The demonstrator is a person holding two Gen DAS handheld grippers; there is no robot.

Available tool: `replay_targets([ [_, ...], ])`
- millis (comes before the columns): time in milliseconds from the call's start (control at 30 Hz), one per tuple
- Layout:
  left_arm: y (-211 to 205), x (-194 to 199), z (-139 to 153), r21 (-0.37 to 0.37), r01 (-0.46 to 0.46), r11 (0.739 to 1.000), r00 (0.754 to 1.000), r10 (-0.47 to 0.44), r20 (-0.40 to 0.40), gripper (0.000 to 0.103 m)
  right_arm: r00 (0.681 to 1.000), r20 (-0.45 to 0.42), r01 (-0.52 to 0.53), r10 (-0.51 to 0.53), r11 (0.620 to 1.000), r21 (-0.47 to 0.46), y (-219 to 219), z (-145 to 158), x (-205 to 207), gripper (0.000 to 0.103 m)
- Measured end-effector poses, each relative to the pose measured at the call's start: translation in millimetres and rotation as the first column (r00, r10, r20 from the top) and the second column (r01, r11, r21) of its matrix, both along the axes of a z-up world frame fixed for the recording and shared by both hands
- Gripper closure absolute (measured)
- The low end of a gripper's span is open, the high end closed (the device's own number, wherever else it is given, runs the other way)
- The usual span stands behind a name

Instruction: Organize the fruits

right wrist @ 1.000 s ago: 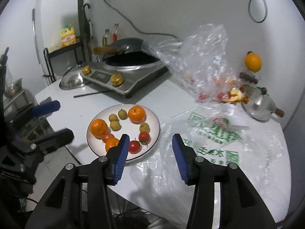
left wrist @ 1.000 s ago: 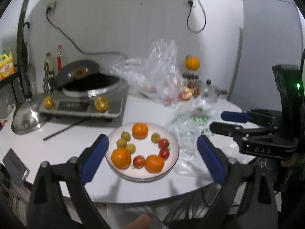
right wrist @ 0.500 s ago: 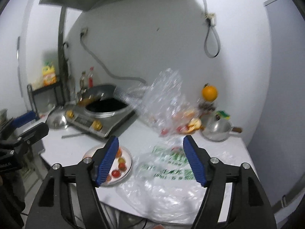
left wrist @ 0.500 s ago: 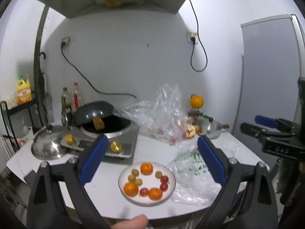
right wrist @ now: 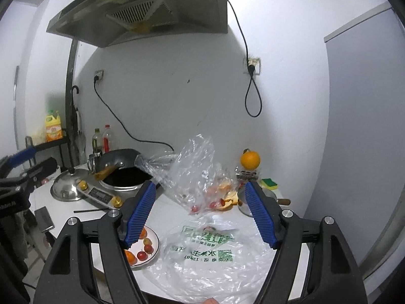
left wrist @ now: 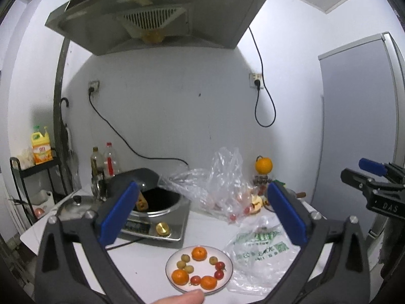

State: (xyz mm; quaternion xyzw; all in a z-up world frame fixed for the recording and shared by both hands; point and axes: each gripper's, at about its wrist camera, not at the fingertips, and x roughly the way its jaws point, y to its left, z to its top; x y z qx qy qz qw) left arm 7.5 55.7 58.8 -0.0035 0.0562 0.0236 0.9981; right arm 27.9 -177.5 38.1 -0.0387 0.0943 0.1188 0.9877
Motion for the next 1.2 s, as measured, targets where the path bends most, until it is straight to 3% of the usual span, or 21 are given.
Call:
replay_targets([
  [1200,-5.3,-8.3,-0.3,0.014,0.007,1.0,1.0,-0.007,-0.005,0.0,1.0,-0.012,0.001,-0.001,1.0,0.011,-1.1,-1.5,-1.0,0.027],
])
